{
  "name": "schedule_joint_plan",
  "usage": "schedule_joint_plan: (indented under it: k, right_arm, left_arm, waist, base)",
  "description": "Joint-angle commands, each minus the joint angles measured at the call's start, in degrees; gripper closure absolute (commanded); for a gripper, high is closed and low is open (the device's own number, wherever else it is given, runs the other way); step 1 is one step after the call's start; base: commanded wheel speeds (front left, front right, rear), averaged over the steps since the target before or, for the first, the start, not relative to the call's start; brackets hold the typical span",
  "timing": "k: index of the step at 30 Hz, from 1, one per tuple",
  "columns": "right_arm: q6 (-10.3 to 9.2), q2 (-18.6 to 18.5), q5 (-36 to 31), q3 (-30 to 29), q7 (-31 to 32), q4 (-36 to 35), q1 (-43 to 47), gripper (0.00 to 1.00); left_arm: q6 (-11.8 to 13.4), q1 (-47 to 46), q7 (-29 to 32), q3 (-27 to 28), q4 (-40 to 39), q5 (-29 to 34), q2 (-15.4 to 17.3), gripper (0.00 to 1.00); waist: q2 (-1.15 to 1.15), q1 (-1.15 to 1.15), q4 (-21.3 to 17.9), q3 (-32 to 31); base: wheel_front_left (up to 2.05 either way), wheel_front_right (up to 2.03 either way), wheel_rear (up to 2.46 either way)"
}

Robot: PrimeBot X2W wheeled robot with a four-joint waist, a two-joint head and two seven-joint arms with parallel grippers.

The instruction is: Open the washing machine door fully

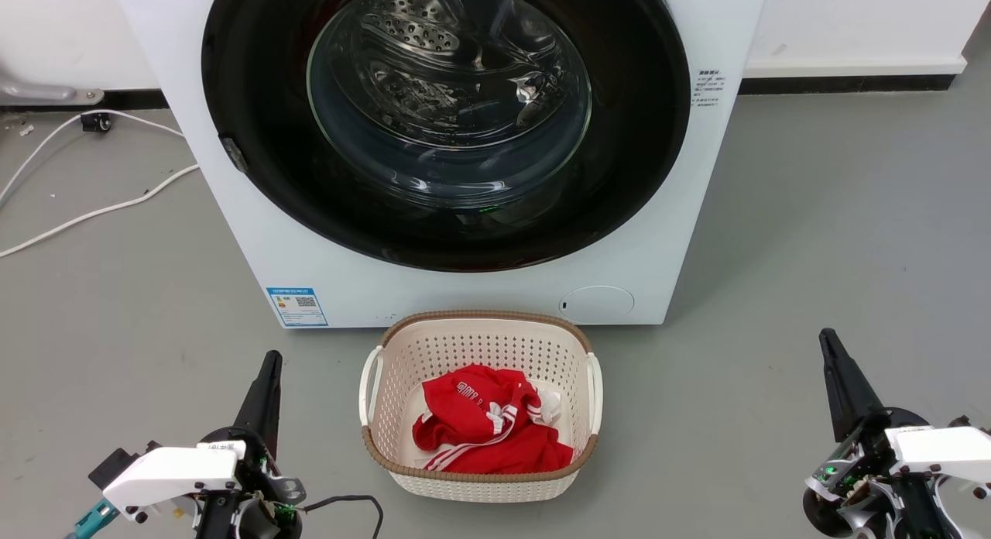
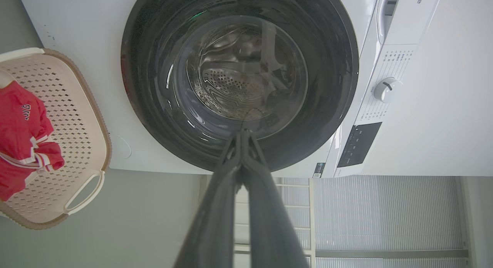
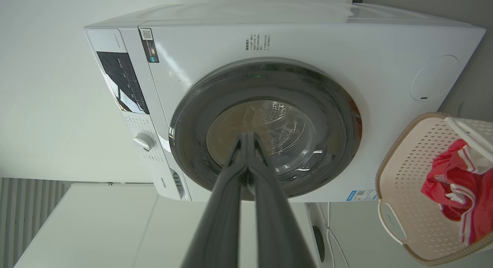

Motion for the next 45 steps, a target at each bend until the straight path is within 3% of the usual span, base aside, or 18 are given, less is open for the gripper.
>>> schedule_joint_plan:
  k: [1, 10, 11, 27, 45]
  right_arm:
    - [0.00, 0.2, -0.3, -0.1, 0.2, 0.1, -0.7, 1.00]
    - [0.00, 0.4, -0.5, -0.4, 0.4, 0.1, -0.7, 1.00]
    - [0.00, 0.2, -0.2, -0.3, 0.1, 0.0, 0.0, 0.00]
    - [0.00, 0.6, -3.8, 1.4, -3.8, -4.0, 1.5, 0.00]
    - [0.00, 0.9, -33.1, 3.7, -7.7, -9.8, 1.8, 0.00]
  left_arm:
    - [-0.2, -0.5, 0.4, 0.2, 0.1, 0.1, -0.1, 1.00]
    - [-0.2, -0.5, 0.3, 0.2, 0.1, 0.2, -0.1, 1.00]
    - [0.0, 0.0, 0.2, 0.1, 0.0, 0.1, 0.0, 0.00]
    - [0.0, -0.1, -4.0, -2.7, -2.3, 5.4, -0.1, 0.00]
    - [0.0, 0.1, -8.2, -2.1, -9.0, 30.3, -0.2, 0.00]
  waist:
    - [0.00, 0.00, 0.0, 0.0]
    - [0.00, 0.00, 0.0, 0.0]
    - [0.00, 0.00, 0.0, 0.0]
    - [0.00, 0.00, 0.0, 0.0]
    - [0.00, 0.00, -0.1, 0.4]
  base:
    - [0.00, 0.00, 0.00]
    - [0.00, 0.00, 0.00]
    - [0.00, 0.00, 0.00]
    - [0.00, 0.00, 0.00]
    - [0.00, 0.00, 0.00]
